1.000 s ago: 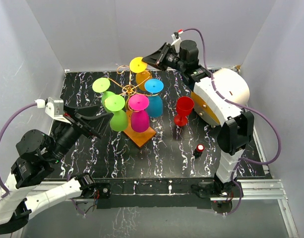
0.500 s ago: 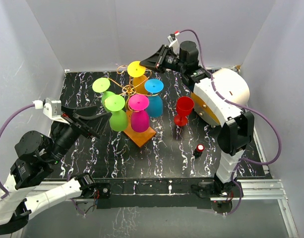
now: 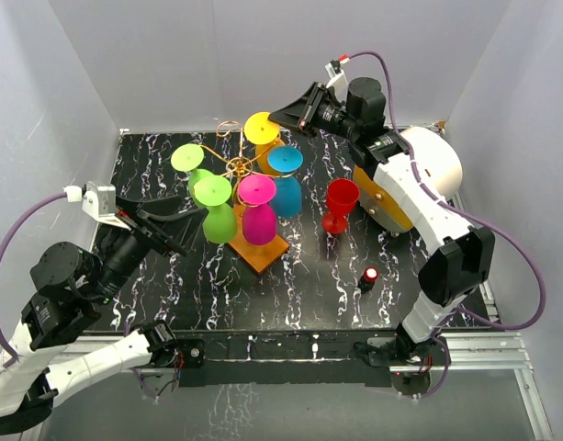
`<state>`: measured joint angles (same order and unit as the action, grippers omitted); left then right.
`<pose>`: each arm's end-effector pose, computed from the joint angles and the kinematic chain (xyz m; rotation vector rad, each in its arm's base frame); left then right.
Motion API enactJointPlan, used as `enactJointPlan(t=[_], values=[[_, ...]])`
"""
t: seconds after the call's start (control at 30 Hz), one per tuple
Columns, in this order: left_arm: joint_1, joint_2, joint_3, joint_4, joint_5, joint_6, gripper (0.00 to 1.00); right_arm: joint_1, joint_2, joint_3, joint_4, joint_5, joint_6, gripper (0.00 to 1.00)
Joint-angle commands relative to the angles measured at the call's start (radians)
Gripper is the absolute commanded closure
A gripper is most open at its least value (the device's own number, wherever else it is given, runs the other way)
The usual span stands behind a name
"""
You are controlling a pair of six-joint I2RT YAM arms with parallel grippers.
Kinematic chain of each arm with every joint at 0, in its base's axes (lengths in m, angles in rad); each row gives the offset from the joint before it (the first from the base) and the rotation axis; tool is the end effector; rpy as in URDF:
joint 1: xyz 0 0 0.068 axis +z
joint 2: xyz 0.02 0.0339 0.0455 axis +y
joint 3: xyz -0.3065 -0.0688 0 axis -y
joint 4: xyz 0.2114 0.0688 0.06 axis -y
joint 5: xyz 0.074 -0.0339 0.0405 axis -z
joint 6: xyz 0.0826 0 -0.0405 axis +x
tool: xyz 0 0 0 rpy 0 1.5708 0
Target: Place the wine glass upside down on the wine glass rack
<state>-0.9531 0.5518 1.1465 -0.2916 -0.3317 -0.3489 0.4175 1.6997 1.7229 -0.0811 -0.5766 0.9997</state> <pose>0.0484 -0.0216 0.4877 0.1046 1.3349 -0.9025 0.3587 0.2084 0.4741 0.0339 1.8617 1.5050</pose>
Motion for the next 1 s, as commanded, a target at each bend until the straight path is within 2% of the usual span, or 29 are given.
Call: enactJointPlan(t=[0.0, 0.43, 0.97], values=[[-0.004, -0.007, -0.005, 0.029, -0.009, 0.001, 0.26, -0.002, -0.058, -0.009, 0.001, 0.064, -0.059, 1.00], [-0.003, -0.006, 0.000, 0.019, -0.020, 0.001, 0.26, -0.043, -0.036, -0.027, 0.033, 0.110, -0.035, 1.00], [-0.003, 0.000, 0.007, 0.016, -0.026, 0.007, 0.26, -0.042, 0.091, 0.051, 0.051, 0.026, -0.016, 1.00]])
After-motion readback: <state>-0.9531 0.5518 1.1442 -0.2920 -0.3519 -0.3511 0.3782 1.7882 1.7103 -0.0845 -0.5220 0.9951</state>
